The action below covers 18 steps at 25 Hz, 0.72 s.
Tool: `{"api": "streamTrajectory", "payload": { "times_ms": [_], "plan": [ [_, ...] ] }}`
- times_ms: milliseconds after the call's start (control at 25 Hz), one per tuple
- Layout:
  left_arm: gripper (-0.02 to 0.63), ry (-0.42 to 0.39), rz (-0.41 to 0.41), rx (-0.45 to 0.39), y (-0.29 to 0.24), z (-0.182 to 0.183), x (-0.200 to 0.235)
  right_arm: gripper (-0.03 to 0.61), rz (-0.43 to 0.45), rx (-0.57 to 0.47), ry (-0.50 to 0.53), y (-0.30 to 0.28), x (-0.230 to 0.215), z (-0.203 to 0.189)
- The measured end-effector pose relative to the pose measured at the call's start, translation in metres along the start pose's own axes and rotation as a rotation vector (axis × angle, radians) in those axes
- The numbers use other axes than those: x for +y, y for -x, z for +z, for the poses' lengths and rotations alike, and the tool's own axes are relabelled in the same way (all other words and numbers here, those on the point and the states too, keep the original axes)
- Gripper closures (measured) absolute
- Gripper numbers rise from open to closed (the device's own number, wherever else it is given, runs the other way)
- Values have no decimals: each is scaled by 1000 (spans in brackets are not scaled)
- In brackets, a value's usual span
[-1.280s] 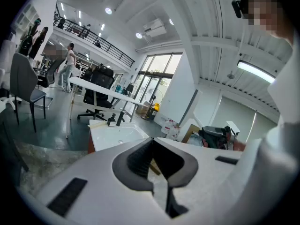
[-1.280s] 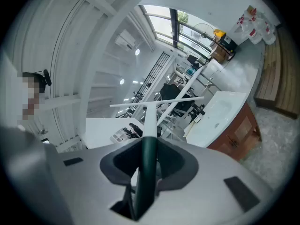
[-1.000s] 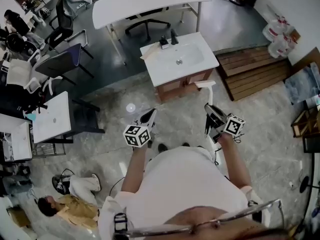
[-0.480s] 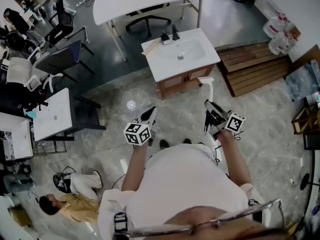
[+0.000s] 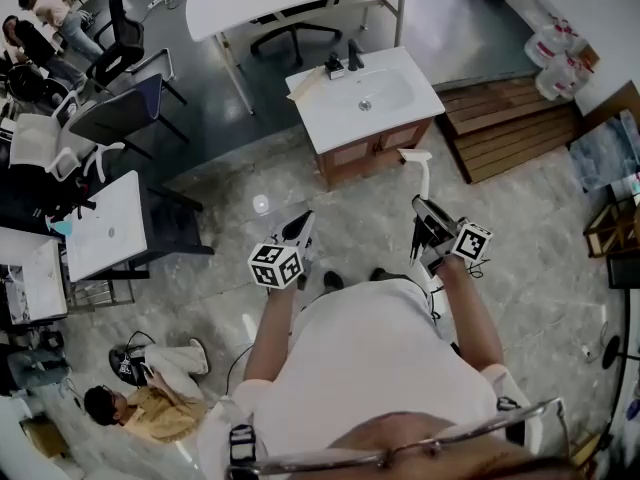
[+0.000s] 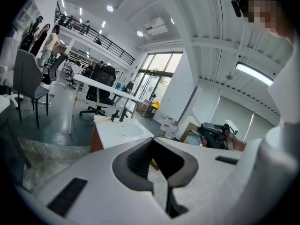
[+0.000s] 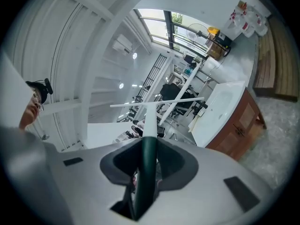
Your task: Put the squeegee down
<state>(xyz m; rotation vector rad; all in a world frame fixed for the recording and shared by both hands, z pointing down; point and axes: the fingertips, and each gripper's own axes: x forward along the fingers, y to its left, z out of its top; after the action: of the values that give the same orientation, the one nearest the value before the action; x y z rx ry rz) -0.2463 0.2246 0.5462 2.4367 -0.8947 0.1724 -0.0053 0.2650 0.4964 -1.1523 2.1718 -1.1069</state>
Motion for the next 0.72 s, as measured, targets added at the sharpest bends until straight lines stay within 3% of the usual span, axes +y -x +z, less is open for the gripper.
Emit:
{"api": "streamTrajectory", "payload": {
  "times_ms": [360,720],
  "plan": [
    [609,-3,-35,14,18,-10,17,479,-52,6,26,-6,5,-33],
    [609,4,-50,30,18,-10,26,479,-102,14,32,-5,-1,-43]
  ]
}}
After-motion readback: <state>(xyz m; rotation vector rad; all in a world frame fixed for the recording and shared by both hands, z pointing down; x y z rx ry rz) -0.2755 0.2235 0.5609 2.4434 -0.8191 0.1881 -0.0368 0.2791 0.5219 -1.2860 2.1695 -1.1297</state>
